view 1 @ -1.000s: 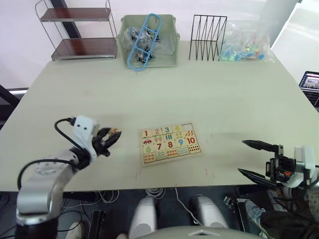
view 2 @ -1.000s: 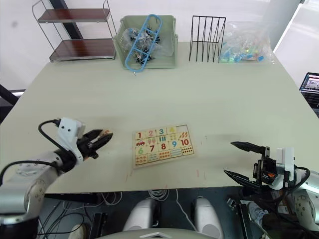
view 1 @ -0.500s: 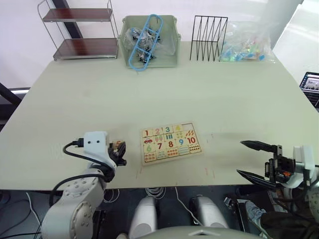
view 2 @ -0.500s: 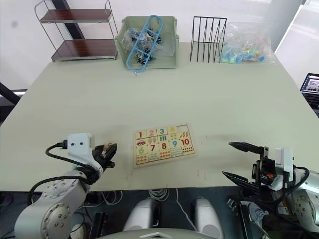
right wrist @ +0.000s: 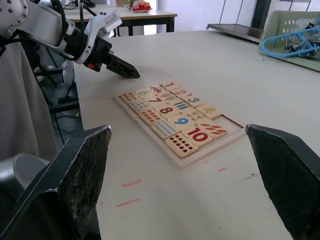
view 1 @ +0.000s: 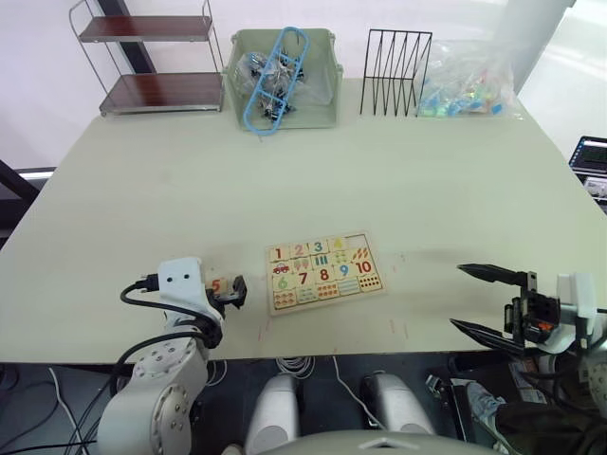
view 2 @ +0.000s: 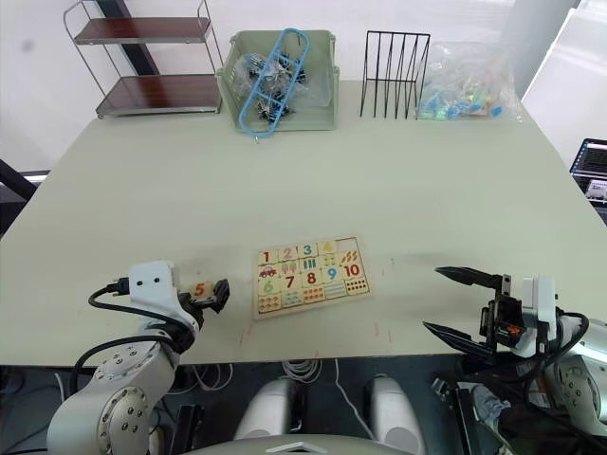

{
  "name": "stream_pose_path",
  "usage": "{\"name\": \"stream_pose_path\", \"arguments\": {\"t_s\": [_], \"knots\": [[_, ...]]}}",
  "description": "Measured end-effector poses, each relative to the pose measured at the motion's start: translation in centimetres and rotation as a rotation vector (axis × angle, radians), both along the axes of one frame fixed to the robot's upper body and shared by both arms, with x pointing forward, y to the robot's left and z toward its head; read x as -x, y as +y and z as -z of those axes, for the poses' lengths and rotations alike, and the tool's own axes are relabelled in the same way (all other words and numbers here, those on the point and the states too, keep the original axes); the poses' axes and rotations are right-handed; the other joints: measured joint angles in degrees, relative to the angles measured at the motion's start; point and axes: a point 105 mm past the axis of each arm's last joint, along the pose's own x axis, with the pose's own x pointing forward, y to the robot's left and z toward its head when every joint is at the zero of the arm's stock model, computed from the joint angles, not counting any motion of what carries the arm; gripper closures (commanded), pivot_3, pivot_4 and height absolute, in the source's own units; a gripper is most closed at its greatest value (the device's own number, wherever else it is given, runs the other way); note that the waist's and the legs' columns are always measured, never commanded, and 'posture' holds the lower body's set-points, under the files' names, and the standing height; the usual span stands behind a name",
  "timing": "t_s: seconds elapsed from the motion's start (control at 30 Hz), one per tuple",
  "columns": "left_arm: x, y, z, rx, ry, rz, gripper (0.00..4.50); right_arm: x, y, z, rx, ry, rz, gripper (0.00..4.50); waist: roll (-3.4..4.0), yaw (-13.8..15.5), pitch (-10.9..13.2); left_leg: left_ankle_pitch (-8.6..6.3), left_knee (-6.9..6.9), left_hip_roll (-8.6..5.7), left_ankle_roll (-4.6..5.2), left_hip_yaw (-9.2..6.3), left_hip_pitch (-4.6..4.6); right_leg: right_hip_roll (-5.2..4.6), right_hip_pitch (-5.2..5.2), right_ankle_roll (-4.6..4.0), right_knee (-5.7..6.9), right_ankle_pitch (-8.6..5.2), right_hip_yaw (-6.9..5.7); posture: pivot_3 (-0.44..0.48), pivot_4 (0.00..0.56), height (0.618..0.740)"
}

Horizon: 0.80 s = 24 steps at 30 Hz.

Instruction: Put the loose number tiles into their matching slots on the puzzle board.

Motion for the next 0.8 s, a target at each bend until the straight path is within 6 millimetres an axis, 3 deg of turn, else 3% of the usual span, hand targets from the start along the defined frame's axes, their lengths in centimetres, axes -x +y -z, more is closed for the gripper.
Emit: {"name": "stream_pose_path", "arguments": {"t_s": [0.2,0.37,0.53,0.8], "knots": [[-0.3,-0.5,-1.6,-0.018,-0.069,0.124,0.08,0.0,0.0,0.0,0.0,0.001,0.002,0.0,-0.01,0.0,0.0,0.0,0.0,0.0,0.0,0.01,0.0,-0.01,0.0,-0.01,0.0,0.0,0.0,0.0,0.15,0.74],[-0.1,0.6,-2.7,-0.065,-0.104,0.245,0.08,0.2,0.0,0.3,-0.001,0.013,0.007,0.0,0.0,0.0,0.0,0.0,-0.03,0.02,0.0,0.02,0.0,-0.01,-0.03,-0.03,0.0,-0.01,0.0,0.0,0.15,0.74],[-0.1,1.1,-3.1,-0.067,-0.131,0.519,0.08,0.2,0.1,0.4,-0.024,0.014,0.028,0.0,0.01,0.0,0.0,0.0,-0.03,0.02,-0.01,0.09,0.0,-0.07,-0.06,-0.02,-0.03,-0.02,0.0,0.0,0.15,0.74],[-2.7,3.8,-4.1,-0.057,-0.224,0.931,0.08,0.4,0.5,0.8,-0.034,0.003,0.042,0.0,0.02,0.1,0.0,-0.01,-0.08,0.04,-0.01,0.21,-0.09,-0.13,-0.17,-0.03,-0.08,-0.02,-0.02,0.0,0.15,0.74]]}}
